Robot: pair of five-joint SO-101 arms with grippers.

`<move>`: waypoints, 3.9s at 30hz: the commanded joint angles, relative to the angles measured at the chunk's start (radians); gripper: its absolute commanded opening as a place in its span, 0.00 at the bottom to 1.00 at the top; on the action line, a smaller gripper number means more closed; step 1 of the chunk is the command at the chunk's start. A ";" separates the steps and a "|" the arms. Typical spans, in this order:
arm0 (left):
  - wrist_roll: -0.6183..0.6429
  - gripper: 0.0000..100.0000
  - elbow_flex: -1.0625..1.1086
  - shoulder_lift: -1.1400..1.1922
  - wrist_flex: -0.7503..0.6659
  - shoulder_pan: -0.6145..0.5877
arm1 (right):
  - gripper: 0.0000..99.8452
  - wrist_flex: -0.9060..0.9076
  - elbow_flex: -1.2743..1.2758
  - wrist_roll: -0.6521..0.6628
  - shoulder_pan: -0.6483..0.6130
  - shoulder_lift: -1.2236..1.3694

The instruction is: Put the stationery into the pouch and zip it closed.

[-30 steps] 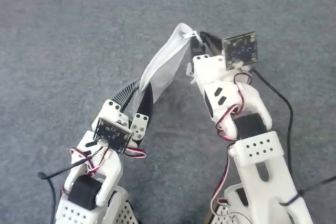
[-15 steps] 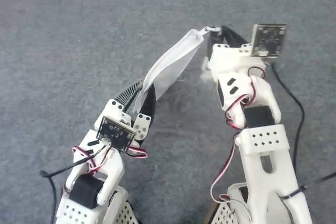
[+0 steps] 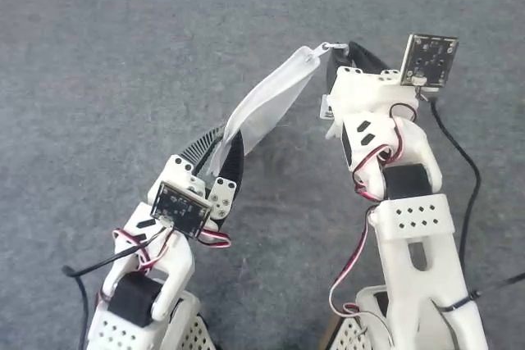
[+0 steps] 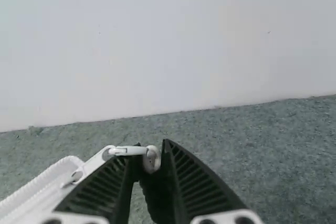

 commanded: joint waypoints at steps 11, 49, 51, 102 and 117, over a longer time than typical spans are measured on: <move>-0.032 0.01 -0.047 -0.015 0.023 -0.026 | 0.22 0.285 -0.044 -0.017 0.015 -0.305; 0.040 0.01 -0.088 -0.015 -0.049 -0.310 | 0.22 0.217 0.281 0.167 -0.328 -0.707; -0.003 0.01 -0.082 -0.015 -0.044 -0.249 | 0.22 0.217 0.281 0.167 -0.328 -0.707; 0.196 0.07 -0.246 -0.126 0.258 -0.187 | 0.04 0.216 0.282 0.207 -0.334 -0.708; 0.245 0.01 -0.269 -0.126 0.222 -0.203 | 0.01 0.091 0.276 0.270 -0.331 -0.717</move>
